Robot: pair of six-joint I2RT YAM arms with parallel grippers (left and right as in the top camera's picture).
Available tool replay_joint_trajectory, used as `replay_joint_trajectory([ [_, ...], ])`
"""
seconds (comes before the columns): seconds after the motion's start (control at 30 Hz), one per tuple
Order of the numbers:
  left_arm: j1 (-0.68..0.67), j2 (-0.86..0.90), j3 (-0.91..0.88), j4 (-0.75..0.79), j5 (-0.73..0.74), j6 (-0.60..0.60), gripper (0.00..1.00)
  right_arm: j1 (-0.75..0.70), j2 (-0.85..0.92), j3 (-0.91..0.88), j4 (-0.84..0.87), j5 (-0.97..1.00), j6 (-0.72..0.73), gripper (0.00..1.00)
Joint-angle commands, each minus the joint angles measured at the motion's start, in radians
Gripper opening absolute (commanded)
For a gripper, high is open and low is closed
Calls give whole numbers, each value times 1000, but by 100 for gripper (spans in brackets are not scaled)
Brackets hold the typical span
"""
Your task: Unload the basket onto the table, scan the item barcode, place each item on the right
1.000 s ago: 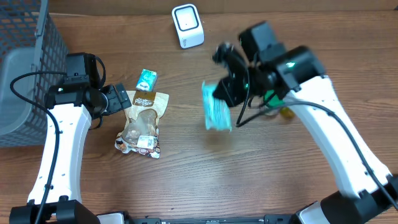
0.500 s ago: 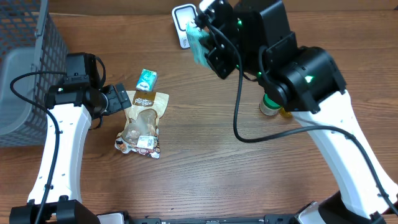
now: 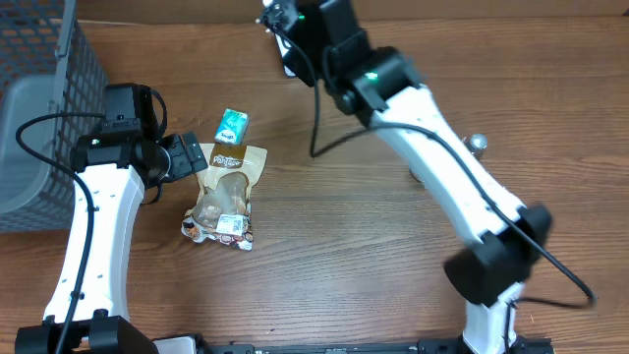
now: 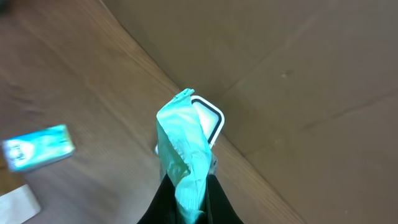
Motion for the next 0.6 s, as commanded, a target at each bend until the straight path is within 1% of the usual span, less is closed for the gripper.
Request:
replay_joint_trajectory([
  [0.0, 0, 9, 7, 2, -13, 3, 100, -5, 67, 0, 59, 46, -15, 4],
  [0.17, 0, 9, 7, 2, -13, 3, 100, -11, 184, 0, 187, 58, -16, 4],
  [0.3, 0, 9, 7, 2, -13, 3, 100, -11, 269, 0, 369, 141, -18, 4],
  [0.43, 0, 9, 7, 2, -13, 3, 100, -13, 328, 0, 520, 163, -133, 4],
  [0.57, 0, 9, 7, 2, -13, 3, 100, -13, 371, 0, 593, 163, -197, 4],
])
